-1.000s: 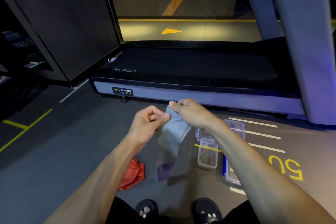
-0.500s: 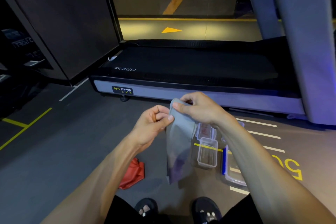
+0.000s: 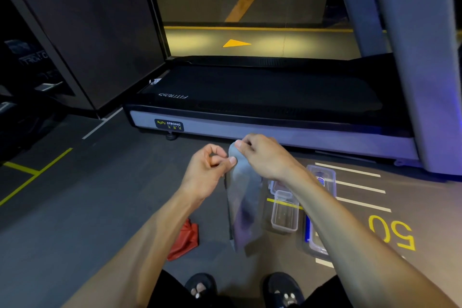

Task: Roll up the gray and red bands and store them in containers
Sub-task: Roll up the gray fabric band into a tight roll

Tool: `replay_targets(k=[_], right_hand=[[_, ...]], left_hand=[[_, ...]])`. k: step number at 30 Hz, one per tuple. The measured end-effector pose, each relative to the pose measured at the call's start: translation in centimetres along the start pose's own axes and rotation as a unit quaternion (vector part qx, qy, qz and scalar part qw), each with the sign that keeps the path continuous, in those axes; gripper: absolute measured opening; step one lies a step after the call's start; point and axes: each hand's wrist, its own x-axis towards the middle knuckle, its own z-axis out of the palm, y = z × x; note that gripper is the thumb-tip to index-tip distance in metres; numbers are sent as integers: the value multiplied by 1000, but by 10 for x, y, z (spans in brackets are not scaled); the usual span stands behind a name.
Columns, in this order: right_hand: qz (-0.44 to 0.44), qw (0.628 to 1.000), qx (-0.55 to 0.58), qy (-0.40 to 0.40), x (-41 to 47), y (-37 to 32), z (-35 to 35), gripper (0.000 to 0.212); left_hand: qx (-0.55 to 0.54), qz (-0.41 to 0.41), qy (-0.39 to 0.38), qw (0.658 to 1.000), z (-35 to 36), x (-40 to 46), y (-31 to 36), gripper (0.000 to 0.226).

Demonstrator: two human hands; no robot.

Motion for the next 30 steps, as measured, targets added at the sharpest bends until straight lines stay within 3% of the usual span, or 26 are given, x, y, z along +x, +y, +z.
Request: replay_targets(k=[3,8,16,23,27,30], right_hand=[[-19,1000,-1,-25,-1,0,-1,37],[-37,999,36,11,1,2,-4,34],[-38,994,71,68,6,0,-11,26],[-35,995,81,51,8,0,-12,22],[-21,995,87,51,9,5,-14,30],[5,994,105,34,8,7,-14,50]], left_hand=[[-31,-8,6,999,-3,1,1,24],[-102,-36,-32,994,0,-1,8,16],[-46,-10,-75,996,-2,-9,10,14],[-39,-14,-112,993,2,-10,5,7],[-63,-39,-111,991,-1,-8,5,9],[-88,-63,-118,987,-2,-9,5,13]])
